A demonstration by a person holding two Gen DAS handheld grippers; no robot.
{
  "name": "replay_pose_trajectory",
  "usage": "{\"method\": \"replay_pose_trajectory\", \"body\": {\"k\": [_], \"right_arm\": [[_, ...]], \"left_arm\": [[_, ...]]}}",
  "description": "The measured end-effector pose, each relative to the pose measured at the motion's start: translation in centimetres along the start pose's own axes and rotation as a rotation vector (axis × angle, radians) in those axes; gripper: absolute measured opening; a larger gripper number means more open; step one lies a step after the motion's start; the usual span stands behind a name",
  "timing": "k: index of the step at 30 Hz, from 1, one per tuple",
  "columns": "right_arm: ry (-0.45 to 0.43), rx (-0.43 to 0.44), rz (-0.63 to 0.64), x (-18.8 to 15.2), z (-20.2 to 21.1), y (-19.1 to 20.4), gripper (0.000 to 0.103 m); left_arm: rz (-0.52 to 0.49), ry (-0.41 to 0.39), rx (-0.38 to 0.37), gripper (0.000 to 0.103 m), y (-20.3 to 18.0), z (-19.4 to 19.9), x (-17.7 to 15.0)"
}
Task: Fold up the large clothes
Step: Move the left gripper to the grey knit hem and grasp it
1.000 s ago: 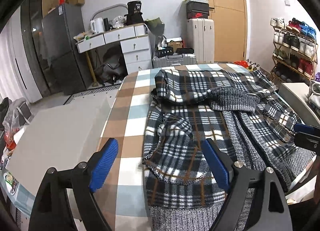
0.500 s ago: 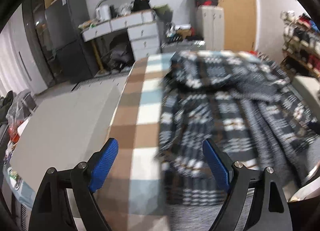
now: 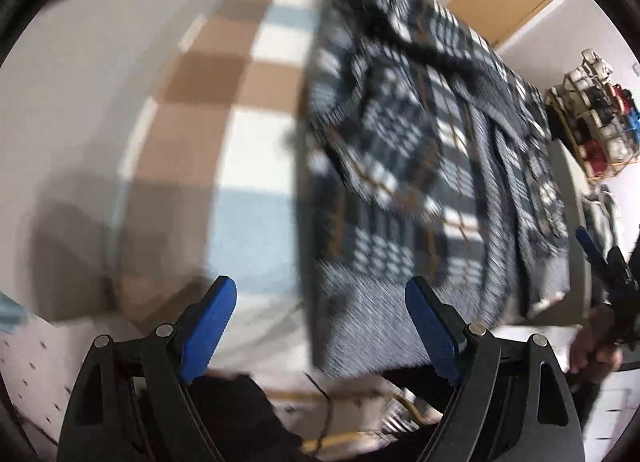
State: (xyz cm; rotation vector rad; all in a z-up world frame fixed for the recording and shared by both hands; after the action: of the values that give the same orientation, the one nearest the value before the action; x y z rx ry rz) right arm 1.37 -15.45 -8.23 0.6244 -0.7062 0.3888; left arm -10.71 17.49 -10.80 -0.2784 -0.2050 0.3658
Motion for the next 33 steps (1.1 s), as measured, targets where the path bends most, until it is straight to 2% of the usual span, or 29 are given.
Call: {"method": "replay_pose_trajectory", "body": {"k": [2, 5, 10, 14, 16, 20, 22, 25, 27, 29, 33], "right_arm": [[-0.016, 0.013, 0.008, 0.2, 0.4, 0.4, 0.103], [-0.032, 0.021, 0.019, 0.4, 1.0, 0.9, 0.103], [-0.030, 0.013, 0.031, 0.2, 1.0, 1.1, 0.103], [-0.026, 0.017, 0.016, 0.2, 0.8, 0.9, 0.103], [-0.025, 0.013, 0.017, 0.2, 0.8, 0.8, 0.103], [-0.026, -0.026, 0.025, 0.1, 0.8, 0.4, 0.103], [-0.031, -0.034, 0.019, 0.1, 0.9, 0.1, 0.103], [-0.030, -0.037, 0.007, 0.2, 0.8, -0.2, 0.103], [-0.021, -0.044, 0.014, 0.1, 0.7, -0.2, 0.103], [-0.013, -0.052, 0.026, -0.1, 0.5, -0.2, 0.103], [-0.003, -0.060, 0.045, -0.2, 0.2, 0.1, 0.103]], "left_arm": [[0.015, 0.056, -0.013, 0.083, -0.2, -1.0, -0.7], [0.010, 0.036, 0.000, 0.084, -0.8, -1.0, -0.7], [-0.006, 0.062, -0.041, 0.088, -2.7, -1.6, -1.3], [0.009, 0.127, -0.183, 0.088, -4.6, -2.0, -0.3], [-0.005, 0.102, -0.240, 0.088, -5.8, -1.3, 0.3], [-0.050, 0.005, -0.374, 0.088, -7.9, 1.4, 1.6], [-0.074, -0.003, -0.412, 0.088, -8.9, 1.5, 1.8], [-0.056, 0.039, -0.396, 0.088, -8.3, 0.2, 2.0], [-0.018, 0.055, -0.357, 0.088, -6.9, -0.5, 1.9], [0.011, 0.050, -0.336, 0.088, -5.5, -0.3, 1.8], [0.022, 0.012, -0.243, 0.088, -3.0, 0.6, 1.0]]}}
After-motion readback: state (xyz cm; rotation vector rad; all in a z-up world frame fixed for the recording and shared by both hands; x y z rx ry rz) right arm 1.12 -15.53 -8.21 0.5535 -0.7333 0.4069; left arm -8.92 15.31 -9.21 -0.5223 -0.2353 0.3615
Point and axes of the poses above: each gripper's, at about its wrist camera, not at the fingertips, and z roughly against the way its jaws point, y to its left, x to its top, the point moved 8 cm from there along -z, roughly the way its jaws point, and after that the axes turned 7 degrees about z, right-handed, at the moved point
